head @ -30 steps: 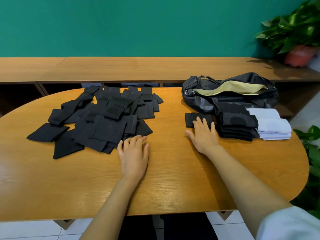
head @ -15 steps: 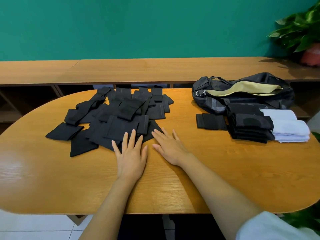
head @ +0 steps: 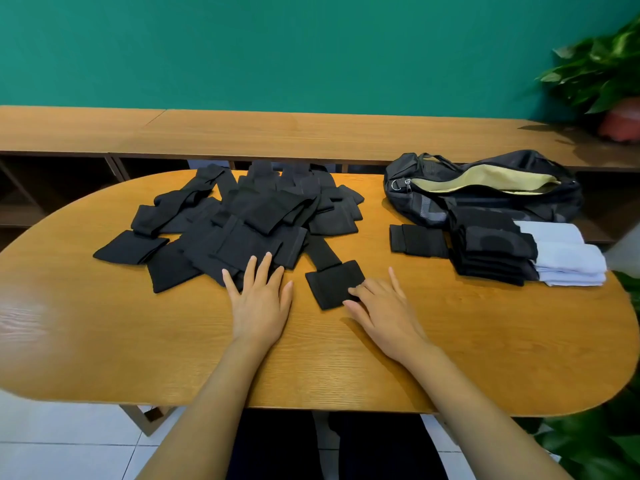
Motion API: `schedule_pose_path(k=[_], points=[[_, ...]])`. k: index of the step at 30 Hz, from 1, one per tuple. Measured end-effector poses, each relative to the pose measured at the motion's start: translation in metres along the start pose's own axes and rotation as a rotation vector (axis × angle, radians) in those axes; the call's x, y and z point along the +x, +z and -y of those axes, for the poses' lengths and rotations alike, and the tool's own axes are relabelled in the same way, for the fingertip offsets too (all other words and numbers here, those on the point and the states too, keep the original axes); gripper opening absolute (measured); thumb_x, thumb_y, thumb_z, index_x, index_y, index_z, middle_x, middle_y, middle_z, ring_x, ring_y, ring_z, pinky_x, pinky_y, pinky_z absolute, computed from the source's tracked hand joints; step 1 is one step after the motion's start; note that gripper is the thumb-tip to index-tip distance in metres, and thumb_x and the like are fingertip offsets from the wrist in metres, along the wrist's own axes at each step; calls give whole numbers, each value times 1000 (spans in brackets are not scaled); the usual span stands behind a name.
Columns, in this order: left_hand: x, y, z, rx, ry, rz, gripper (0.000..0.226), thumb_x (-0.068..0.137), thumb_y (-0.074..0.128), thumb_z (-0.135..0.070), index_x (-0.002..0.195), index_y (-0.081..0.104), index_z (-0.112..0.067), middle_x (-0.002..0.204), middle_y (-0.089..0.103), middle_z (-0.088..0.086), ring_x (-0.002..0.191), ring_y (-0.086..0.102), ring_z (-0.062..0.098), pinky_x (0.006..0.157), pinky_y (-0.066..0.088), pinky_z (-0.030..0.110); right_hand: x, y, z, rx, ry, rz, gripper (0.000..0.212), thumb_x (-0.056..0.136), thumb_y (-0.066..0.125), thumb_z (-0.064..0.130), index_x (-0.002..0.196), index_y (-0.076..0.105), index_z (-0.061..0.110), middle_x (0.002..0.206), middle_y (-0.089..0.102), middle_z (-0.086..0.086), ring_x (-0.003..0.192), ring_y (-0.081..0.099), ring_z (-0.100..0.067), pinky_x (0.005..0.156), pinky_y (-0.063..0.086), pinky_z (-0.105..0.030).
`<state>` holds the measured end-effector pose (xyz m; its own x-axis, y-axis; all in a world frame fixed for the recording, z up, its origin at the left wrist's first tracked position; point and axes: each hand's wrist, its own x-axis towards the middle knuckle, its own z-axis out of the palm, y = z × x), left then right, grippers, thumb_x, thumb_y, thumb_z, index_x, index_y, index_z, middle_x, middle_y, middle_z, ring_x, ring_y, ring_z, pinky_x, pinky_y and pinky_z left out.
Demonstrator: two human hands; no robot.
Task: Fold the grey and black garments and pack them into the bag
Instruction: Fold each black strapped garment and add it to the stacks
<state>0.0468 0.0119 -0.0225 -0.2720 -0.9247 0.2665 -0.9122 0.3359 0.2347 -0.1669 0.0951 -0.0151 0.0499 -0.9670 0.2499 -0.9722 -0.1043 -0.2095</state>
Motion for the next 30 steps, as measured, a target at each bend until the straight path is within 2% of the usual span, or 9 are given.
schedule_pose_path(k=[5,9,13,16,19,21,25,30], points=[[-1,-4,-1,-45,4,-43,38,101,39,-43,123,63,-25,151,40,-2,147,20,20,114,-14,56,-6,-11,-3,-21,23,-8,67,96,9,59,112,66,27,98,56,17,102,52,-1,120,-10,-33],[7,-11,-9,-57,26,-178,28,96,50,-39,106,71,-24,131,58,-3,130,41,23,116,6,56,10,-18,-3,-2,20,-2,52,99,21,52,108,66,29,102,59,17,105,51,-2,119,-12,-31],[39,-22,-25,-23,180,-310,20,91,60,-33,104,71,-21,120,63,-3,119,49,24,113,19,55,37,-13,0,-7,10,3,40,101,30,45,120,61,28,116,57,14,117,47,-6,119,-7,-34],[71,-30,-34,54,238,-185,30,94,55,-36,120,64,-24,135,54,-1,131,41,24,116,9,55,61,-8,5,-3,8,44,37,104,34,36,134,53,26,135,51,10,131,39,-9,120,-4,-39],[99,-28,-37,201,300,17,40,100,41,-42,138,50,-32,157,27,-1,147,14,27,113,-10,60,82,-3,9,-13,14,100,41,106,31,30,145,41,24,152,36,6,144,24,-13,121,-3,-41],[113,-21,-35,330,343,132,44,102,31,-47,143,42,-38,162,12,-2,149,0,31,108,-17,65,94,1,9,-27,12,129,44,107,29,28,150,32,23,158,27,6,148,15,-15,121,-4,-42],[126,-8,-22,441,283,267,49,101,21,-55,146,34,-42,164,2,-3,148,-7,37,106,-14,72,107,14,7,-47,-20,206,49,107,25,36,154,22,25,161,21,7,150,6,-16,121,-4,-45],[127,-2,-4,407,216,242,49,100,23,-55,148,30,-43,164,3,-5,148,-3,38,107,-9,73,104,23,12,13,-40,193,56,102,21,49,151,30,25,159,26,7,150,6,-15,121,-3,-43]])
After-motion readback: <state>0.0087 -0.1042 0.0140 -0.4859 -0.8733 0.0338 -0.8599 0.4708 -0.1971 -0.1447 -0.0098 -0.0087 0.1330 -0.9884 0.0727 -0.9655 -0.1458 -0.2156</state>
